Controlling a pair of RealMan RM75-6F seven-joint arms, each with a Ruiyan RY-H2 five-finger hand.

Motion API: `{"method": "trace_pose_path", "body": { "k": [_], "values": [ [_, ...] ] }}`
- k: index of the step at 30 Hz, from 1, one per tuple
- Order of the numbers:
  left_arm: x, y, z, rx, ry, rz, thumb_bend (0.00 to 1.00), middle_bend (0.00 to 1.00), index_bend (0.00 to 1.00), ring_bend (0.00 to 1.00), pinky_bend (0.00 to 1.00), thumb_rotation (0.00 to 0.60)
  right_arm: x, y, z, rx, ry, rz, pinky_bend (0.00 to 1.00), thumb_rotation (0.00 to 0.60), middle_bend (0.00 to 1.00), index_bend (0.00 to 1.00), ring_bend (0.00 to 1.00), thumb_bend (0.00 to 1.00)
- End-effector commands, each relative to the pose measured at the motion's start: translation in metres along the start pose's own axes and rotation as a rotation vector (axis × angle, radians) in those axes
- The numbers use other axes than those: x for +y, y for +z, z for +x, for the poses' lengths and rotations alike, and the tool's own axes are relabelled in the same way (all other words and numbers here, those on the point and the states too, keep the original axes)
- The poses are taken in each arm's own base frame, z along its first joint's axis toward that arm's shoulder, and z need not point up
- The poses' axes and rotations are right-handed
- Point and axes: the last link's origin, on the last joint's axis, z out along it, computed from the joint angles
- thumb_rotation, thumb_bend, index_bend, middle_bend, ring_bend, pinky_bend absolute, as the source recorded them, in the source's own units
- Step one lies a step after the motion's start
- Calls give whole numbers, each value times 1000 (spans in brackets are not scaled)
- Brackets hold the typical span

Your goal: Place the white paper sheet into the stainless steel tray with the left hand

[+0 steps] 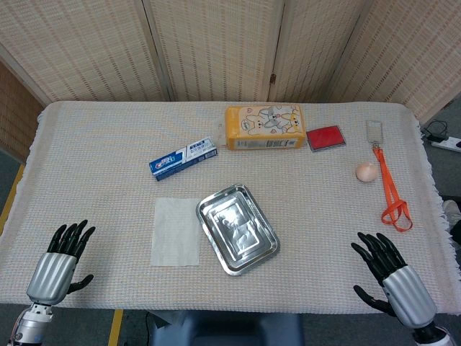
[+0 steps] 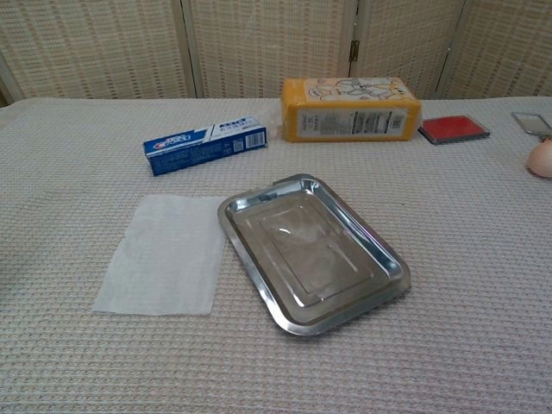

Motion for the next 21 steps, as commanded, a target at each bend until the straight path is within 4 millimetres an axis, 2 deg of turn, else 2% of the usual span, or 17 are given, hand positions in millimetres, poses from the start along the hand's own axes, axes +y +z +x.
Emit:
{"method": "trace_pose_path", "body": {
  "k": [1, 5, 8, 9, 11, 12, 13, 14, 16, 19, 21],
  "values": [
    [0, 0, -1, -4, 0, -3, 171, 23, 22, 0, 3, 600, -1, 1, -1, 0, -3, 2, 0, 600, 0, 0, 0, 319],
    [2, 0, -2, -8, -1, -19, 172, 23, 10, 0, 10, 600, -1, 1, -2, 1, -2, -1, 0, 600, 0, 0, 0, 320],
    [5, 2, 0, 2, -24, -51, 172, 38, 6, 4, 57, 600, -1, 1, 0, 8, 1, 4, 0, 600, 0, 0, 0, 319],
    [6, 5, 3, 39, -31, -74, 173, 125, 10, 58, 120, 600, -1, 1, 1, 11, 2, 3, 0, 600, 0, 0, 0, 320],
    [4, 14, 7, 98, -27, -120, 173, 450, 40, 315, 369, 600, -1, 1, 2, 15, 7, -1, 0, 600, 0, 0, 0, 319],
    [4, 18, 6, 100, -42, -142, 172, 724, 82, 557, 605, 600, -1, 1, 2, 18, 9, -1, 0, 600, 0, 0, 0, 319],
    [3, 23, 4, 96, -54, -162, 170, 889, 128, 726, 774, 600, -1, 2, 2, 21, 11, 1, 0, 600, 0, 0, 0, 319],
    [2, 29, 1, 86, -57, -193, 170, 960, 165, 815, 859, 600, -2, 3, 2, 24, 11, 6, 0, 600, 0, 0, 0, 319],
    [2, 37, -4, 72, -66, -240, 168, 1000, 247, 935, 965, 600, -3, 4, 1, 24, 5, 8, 0, 600, 0, 0, 0, 319],
    [2, 48, -15, 38, -128, -270, 173, 1000, 347, 996, 1000, 600, -3, 7, -1, 21, 5, 1, 0, 600, 0, 0, 0, 319],
    [3, 54, -23, -27, -191, -264, 173, 1000, 373, 1000, 1000, 600, -2, 8, -2, 19, 2, -4, 0, 600, 0, 0, 0, 319]
  ]
}}
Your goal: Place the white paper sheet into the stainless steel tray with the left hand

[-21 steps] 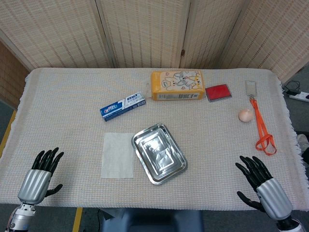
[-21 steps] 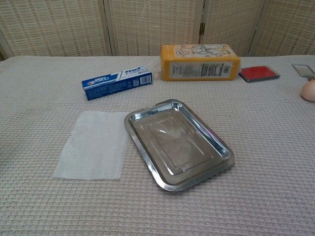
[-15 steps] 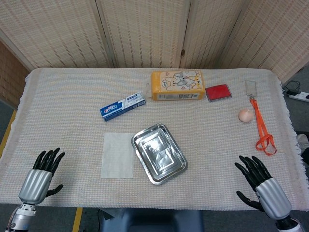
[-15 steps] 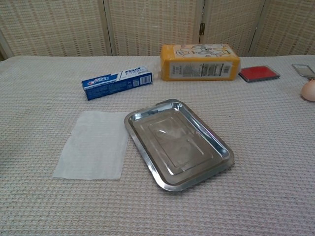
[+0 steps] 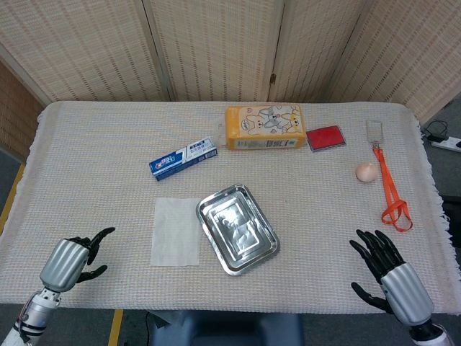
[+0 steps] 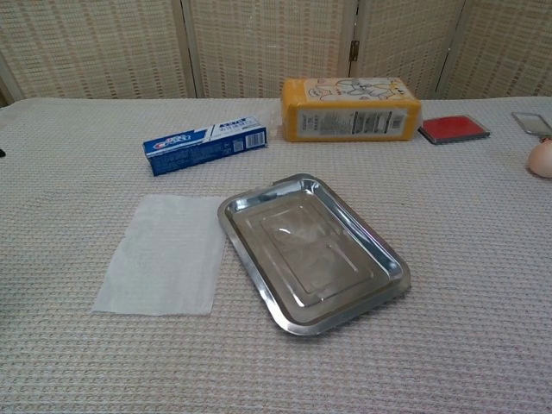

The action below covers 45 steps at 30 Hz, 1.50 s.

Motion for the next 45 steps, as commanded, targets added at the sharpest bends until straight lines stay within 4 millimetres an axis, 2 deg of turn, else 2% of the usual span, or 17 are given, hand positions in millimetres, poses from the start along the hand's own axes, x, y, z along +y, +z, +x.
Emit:
{"method": "trace_pose_path", "body": {
  "k": [1, 5, 10, 15, 20, 23, 30, 38, 45],
  "values": [
    [2, 20, -17, -86, -132, -28, 173, 1000, 376, 1000, 1000, 600, 1, 2, -1, -1, -3, -6, 0, 600, 0, 0, 0, 319],
    [4, 33, -19, -93, -103, -58, 172, 1000, 384, 1000, 1000, 600, 4, 4, 0, 3, -2, -17, 0, 600, 0, 0, 0, 320],
    [3, 43, -32, -98, -81, -65, 173, 1000, 384, 1000, 1000, 600, 5, 5, 2, 12, 1, -26, 0, 600, 0, 0, 0, 320],
    [28, 54, -51, -109, -116, -82, 173, 1000, 385, 1000, 1000, 600, 7, 7, 2, 15, -2, -34, 0, 600, 0, 0, 0, 320],
    [54, 67, -68, -162, -108, -108, 173, 1000, 377, 1000, 1000, 600, 10, 7, 20, 108, 10, -46, 0, 600, 0, 0, 0, 320],
    [69, 72, -78, -193, -94, -128, 173, 1000, 374, 1000, 1000, 600, 12, 5, 22, 115, 21, -47, 0, 600, 0, 0, 0, 319],
    [89, 80, -91, -232, -80, -160, 173, 1000, 375, 1000, 1000, 600, 15, 4, 27, 124, 29, -52, 0, 600, 0, 0, 0, 320],
    [95, 88, -98, -236, -38, -161, 174, 1000, 376, 1000, 1000, 600, 15, 2, 29, 131, 33, -48, 0, 600, 0, 0, 0, 320],
    [95, 88, -105, -245, 28, -179, 225, 1000, 369, 1000, 1000, 600, 15, 3, 30, 138, 33, -50, 0, 600, 0, 0, 0, 319]
  ]
}}
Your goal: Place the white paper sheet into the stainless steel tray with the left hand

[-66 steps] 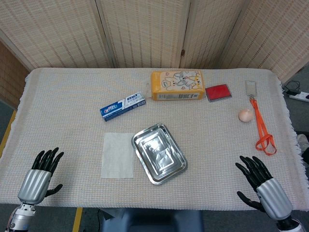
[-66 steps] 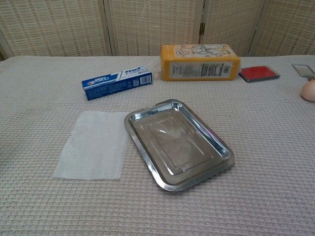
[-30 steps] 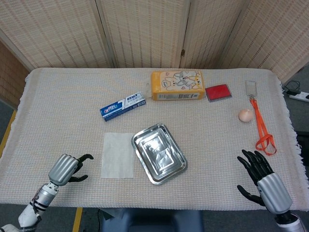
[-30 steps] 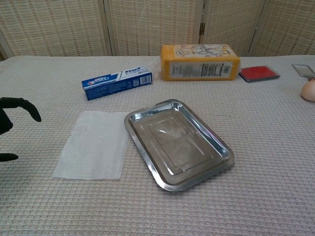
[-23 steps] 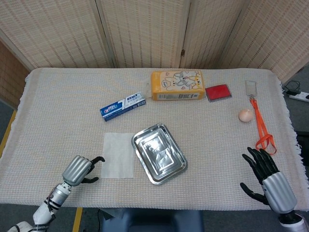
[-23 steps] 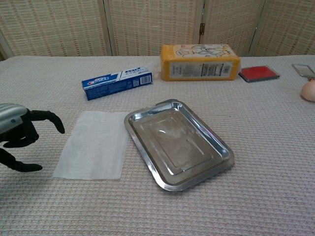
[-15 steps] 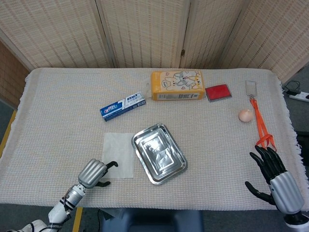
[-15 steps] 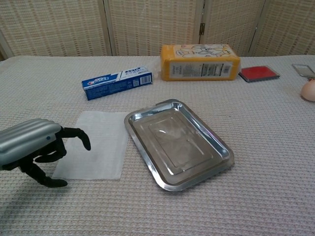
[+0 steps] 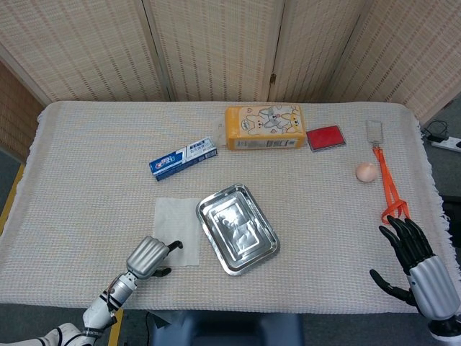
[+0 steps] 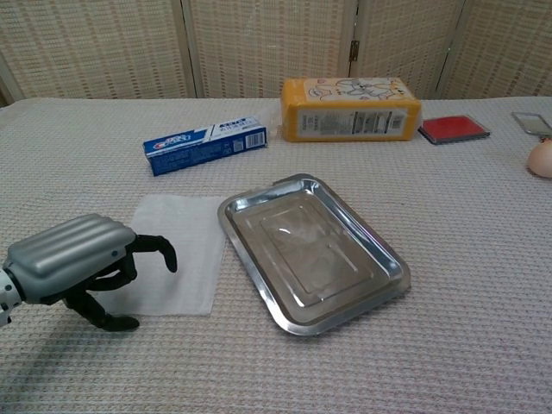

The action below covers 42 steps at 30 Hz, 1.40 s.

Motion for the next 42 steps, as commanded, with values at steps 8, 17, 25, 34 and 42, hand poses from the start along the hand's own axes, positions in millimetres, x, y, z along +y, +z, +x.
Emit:
{"method": "trace_pose_path", "body": {
  "k": [8, 17, 25, 34, 42],
  "values": [
    [-1, 3, -7, -16, 64, 3, 326, 1000, 366, 1000, 1000, 600, -1, -1, 0, -2, 2, 4, 0, 600, 0, 0, 0, 320],
    [-1, 4, -14, 17, 119, -6, 529, 1000, 430, 1000, 1000, 600, -1, -1, -1, -8, 3, 7, 0, 600, 0, 0, 0, 319],
    [0, 4, -13, 92, 125, -28, 631, 1000, 543, 1000, 1000, 600, -2, -1, -2, -17, 0, 7, 0, 600, 0, 0, 0, 320],
    [-2, 1, -13, 162, 126, -34, 684, 1000, 613, 1000, 1000, 600, -2, -1, -2, -20, 1, 9, 0, 600, 0, 0, 0, 319],
    [5, -2, 7, 270, 171, -40, 686, 1000, 613, 1000, 1000, 600, -4, -2, -3, -33, 10, 16, 0, 600, 0, 0, 0, 320]
  ]
}}
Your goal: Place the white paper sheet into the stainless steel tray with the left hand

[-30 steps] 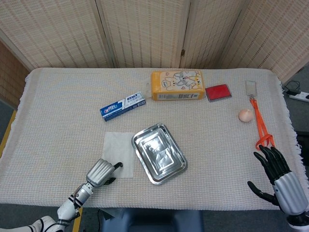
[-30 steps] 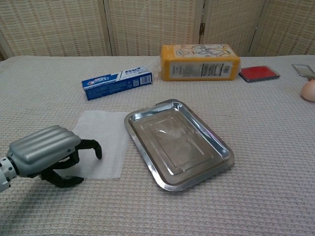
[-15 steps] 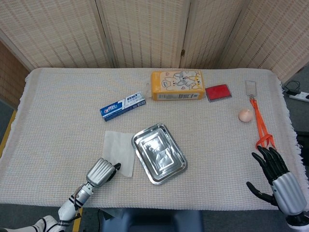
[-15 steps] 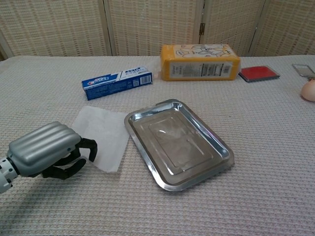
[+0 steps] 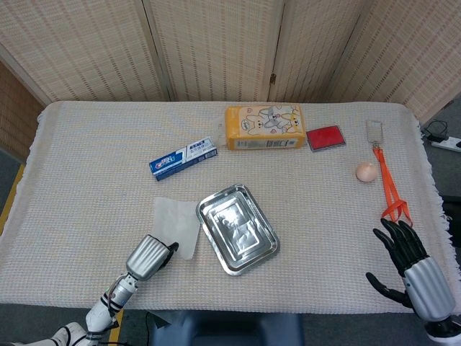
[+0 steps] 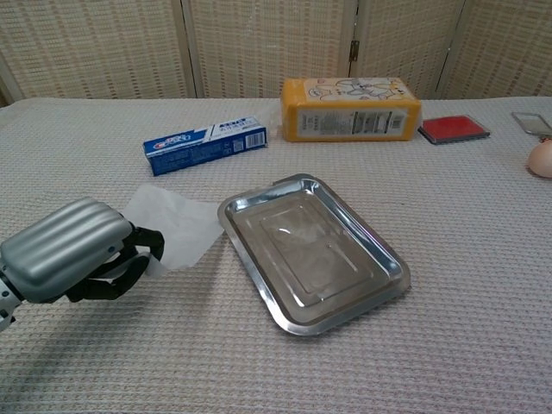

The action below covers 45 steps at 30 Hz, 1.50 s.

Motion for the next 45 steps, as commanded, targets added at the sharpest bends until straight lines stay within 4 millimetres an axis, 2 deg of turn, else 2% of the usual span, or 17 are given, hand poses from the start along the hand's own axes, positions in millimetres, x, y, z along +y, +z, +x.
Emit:
{"method": "trace_pose_path", "body": {
  "k": [1, 14, 19, 30, 35, 45],
  "values": [
    [2, 3, 13, 56, 24, 2, 686, 1000, 613, 1000, 1000, 600, -1, -1, 1, -2, 5, 4, 0, 600, 0, 0, 0, 320],
    [-2, 16, 56, 210, 71, 114, 686, 1000, 613, 1000, 1000, 600, -5, -10, 11, 17, 34, 30, 0, 600, 0, 0, 0, 320],
    [-7, 18, 67, 244, 57, 167, 686, 1000, 613, 1000, 1000, 600, -5, -11, 13, 21, 38, 34, 0, 600, 0, 0, 0, 319],
    [23, 22, 63, 251, 79, 92, 686, 1000, 613, 1000, 1000, 600, -5, -11, 16, 19, 63, 39, 0, 600, 0, 0, 0, 319],
    [50, 38, 63, 259, 75, 25, 686, 1000, 612, 1000, 1000, 600, -5, -11, 15, -5, 81, 43, 0, 600, 0, 0, 0, 320],
    [87, 75, 55, 238, 61, -67, 686, 1000, 607, 1000, 1000, 600, -2, -9, 16, -15, 99, 34, 0, 600, 0, 0, 0, 320]
  ]
}}
